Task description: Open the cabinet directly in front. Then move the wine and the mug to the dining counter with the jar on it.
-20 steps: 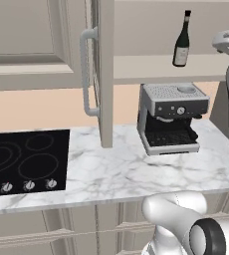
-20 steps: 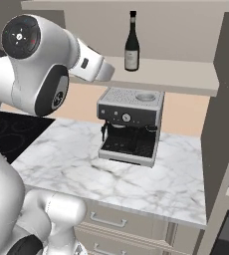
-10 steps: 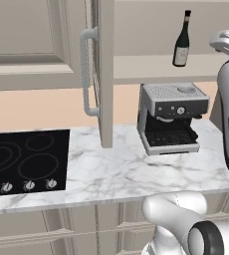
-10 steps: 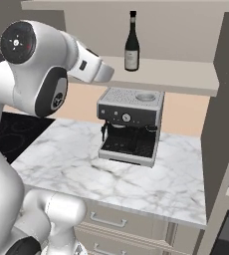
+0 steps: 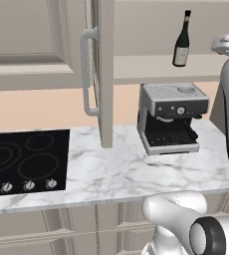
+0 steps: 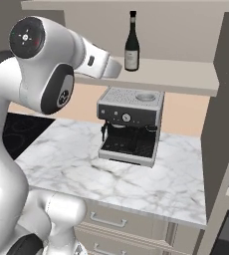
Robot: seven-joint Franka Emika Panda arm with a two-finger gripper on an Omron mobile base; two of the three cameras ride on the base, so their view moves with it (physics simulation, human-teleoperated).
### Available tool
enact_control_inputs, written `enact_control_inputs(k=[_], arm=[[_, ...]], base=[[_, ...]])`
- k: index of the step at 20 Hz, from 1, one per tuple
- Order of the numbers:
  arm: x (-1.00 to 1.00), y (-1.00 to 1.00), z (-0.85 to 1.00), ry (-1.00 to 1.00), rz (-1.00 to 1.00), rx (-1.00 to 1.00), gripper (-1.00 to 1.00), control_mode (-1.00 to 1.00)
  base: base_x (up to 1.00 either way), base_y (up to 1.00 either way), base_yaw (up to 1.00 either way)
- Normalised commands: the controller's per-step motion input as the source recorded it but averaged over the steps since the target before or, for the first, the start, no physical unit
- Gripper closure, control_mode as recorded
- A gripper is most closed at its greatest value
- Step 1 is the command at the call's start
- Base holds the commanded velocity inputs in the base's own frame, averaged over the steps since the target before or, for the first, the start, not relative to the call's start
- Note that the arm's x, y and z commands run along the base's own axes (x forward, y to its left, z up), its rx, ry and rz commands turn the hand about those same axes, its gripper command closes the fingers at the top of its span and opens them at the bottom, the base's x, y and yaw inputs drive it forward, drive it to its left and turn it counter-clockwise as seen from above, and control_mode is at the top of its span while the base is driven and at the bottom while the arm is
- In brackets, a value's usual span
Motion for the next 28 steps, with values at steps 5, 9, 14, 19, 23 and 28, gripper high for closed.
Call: enact_control_inputs(k=[5, 9, 14, 19, 23, 28], arm=[[0.08, -0.05, 0.0, 0.0, 0.1, -0.11, -1.0, -1.0], [0.14, 0.0, 0.0, -0.01, 0.08, -0.1, -1.0, -1.0], [0.18, 0.0, 0.0, 0.0, 0.01, -0.03, -1.0, -1.0], [0.14, 0.0, -0.01, -0.01, 0.0, 0.0, -1.0, -1.0], [0.09, 0.0, 0.0, -0.01, 0.0, 0.0, -1.0, -1.0], [0.1, 0.0, 0.0, -0.04, 0.0, 0.0, -1.0, -1.0]], base=[[0.0, 0.0, 0.0], [0.0, 0.0, 0.0], [0.0, 0.0, 0.0], [0.0, 0.0, 0.0], [0.0, 0.0, 0.0], [0.0, 0.0, 0.0]])
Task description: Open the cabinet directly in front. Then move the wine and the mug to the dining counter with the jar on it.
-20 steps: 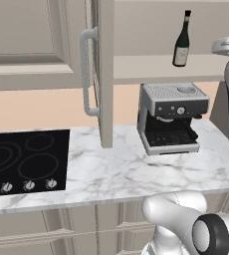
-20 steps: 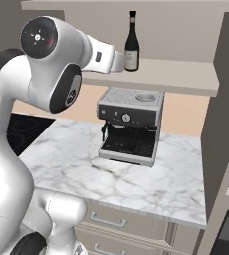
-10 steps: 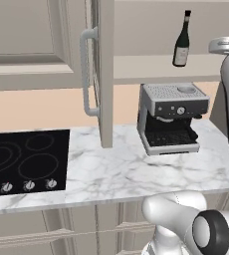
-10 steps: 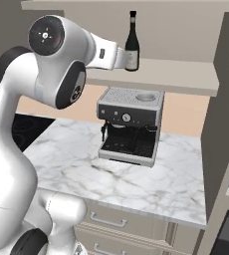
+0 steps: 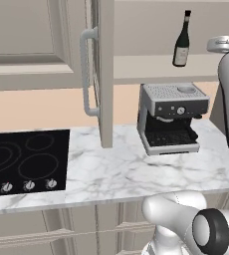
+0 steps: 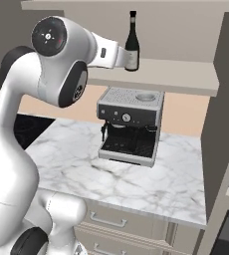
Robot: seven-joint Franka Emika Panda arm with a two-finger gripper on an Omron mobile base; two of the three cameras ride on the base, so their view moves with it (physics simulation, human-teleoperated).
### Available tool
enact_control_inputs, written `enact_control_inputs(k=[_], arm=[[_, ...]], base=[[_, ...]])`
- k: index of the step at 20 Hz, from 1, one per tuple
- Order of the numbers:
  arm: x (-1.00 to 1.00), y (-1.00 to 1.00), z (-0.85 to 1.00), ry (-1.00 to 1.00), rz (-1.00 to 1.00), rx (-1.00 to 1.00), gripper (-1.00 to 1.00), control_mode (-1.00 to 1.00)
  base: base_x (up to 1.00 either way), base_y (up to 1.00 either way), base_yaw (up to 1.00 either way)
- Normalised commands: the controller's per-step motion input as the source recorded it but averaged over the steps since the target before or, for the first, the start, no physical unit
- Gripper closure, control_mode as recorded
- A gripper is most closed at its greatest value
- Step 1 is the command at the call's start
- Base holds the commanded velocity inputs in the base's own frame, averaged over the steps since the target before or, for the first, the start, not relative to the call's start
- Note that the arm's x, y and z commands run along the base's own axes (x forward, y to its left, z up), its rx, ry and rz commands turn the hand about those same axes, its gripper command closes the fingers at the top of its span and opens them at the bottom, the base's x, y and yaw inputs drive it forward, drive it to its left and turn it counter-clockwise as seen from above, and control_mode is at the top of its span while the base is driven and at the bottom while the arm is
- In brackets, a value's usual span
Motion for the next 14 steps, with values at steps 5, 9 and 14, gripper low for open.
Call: enact_control_inputs(k=[5, 9, 14], arm=[[0.2, 0.0, -0.09, -0.04, 0.0, 0.0, -1.0, -1.0], [0.28, 0.0, -0.14, -0.03, 0.0, 0.0, -1.0, -1.0], [0.25, 0.0, -0.04, -0.01, 0.0, 0.0, -1.0, -1.0]], base=[[0.0, 0.0, 0.0], [0.0, 0.0, 0.0], [0.0, 0.0, 0.0]])
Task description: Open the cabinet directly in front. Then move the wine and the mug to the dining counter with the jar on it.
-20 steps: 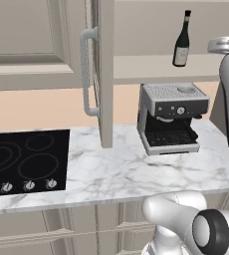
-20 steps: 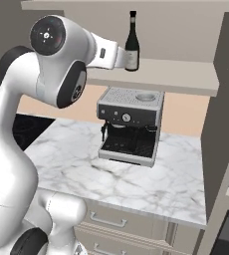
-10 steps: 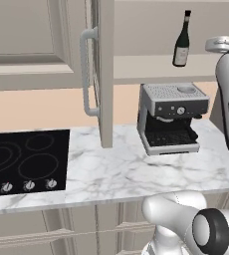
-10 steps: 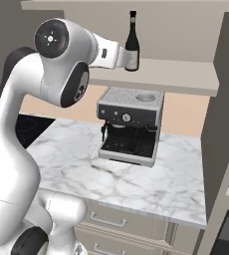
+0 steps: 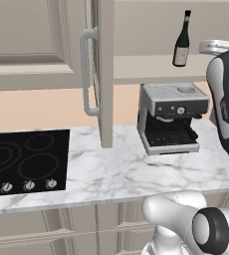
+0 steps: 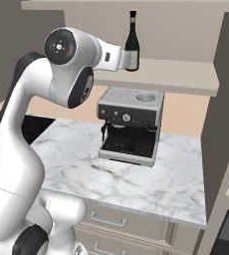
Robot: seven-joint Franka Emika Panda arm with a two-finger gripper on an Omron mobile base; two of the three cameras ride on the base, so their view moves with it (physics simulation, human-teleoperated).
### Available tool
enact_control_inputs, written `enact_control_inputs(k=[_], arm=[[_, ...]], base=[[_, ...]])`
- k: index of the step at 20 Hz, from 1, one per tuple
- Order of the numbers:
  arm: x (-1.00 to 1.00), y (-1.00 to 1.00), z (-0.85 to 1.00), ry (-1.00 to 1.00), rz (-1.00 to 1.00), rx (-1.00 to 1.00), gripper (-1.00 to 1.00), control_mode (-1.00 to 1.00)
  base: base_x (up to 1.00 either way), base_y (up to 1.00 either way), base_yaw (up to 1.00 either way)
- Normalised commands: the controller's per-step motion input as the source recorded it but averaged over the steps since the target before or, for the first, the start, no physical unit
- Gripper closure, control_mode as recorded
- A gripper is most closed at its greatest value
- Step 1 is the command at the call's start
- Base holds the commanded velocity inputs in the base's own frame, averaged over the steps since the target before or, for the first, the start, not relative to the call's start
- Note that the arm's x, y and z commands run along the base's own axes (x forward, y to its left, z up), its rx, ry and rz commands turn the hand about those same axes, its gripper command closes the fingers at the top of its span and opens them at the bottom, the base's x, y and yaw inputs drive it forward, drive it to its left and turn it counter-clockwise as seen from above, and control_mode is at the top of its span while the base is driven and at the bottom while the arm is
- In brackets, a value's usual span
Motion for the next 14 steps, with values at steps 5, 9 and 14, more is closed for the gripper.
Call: enact_control_inputs(k=[5, 9, 14], arm=[[0.26, 0.0, 0.0, 0.0, 0.0, 0.0, -1.0, -1.0], [0.29, 0.0, 0.0, 0.0, 0.0, 0.0, -1.0, -1.0], [0.23, 0.0, 0.0, 0.0, 0.0, 0.0, -1.0, -1.0]], base=[[0.0, 0.0, 0.0], [0.0, 0.0, 0.0], [0.0, 0.0, 0.0]])
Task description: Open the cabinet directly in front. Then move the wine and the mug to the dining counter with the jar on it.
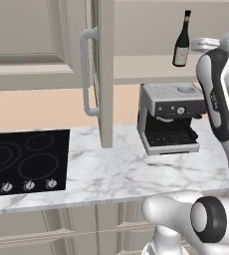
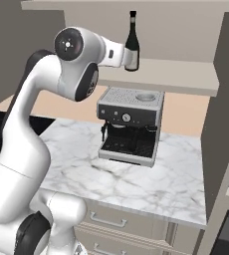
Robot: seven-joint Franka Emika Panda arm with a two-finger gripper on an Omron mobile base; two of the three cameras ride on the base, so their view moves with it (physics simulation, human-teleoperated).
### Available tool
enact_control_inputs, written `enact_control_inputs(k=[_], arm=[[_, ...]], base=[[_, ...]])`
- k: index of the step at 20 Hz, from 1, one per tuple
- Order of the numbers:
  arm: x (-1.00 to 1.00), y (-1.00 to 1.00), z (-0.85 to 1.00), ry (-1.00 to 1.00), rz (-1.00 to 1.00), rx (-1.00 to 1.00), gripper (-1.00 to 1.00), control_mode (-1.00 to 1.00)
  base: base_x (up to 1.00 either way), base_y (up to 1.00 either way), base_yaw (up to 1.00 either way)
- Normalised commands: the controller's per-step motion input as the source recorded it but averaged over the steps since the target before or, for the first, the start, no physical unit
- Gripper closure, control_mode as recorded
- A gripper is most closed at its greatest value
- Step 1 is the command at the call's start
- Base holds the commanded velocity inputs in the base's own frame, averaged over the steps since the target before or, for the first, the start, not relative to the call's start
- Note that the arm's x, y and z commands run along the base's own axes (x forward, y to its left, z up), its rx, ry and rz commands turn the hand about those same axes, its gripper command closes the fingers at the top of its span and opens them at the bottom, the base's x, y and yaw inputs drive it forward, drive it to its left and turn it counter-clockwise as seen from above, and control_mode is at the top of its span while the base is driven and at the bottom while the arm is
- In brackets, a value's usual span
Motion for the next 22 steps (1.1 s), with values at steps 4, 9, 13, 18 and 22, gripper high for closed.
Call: enact_control_inputs(k=[4, 9, 13, 18, 22], arm=[[0.23, 0.0, 0.0, 0.0, 0.0, 0.0, -1.0, -1.0], [0.2, 0.0, 0.0, 0.0, 0.0, 0.0, -1.0, -1.0], [0.19, 0.0, 0.0, 0.0, 0.0, 0.0, -1.0, -1.0], [0.18, -0.01, 0.0, 0.0, 0.0, 0.0, -1.0, -1.0], [0.19, 0.0, 0.0, 0.0, 0.0, 0.0, -1.0, -1.0]], base=[[0.0, 0.0, 0.0], [0.0, 0.0, 0.0], [0.0, 0.0, 0.0], [0.0, 0.0, 0.0], [0.0, 0.0, 0.0]])
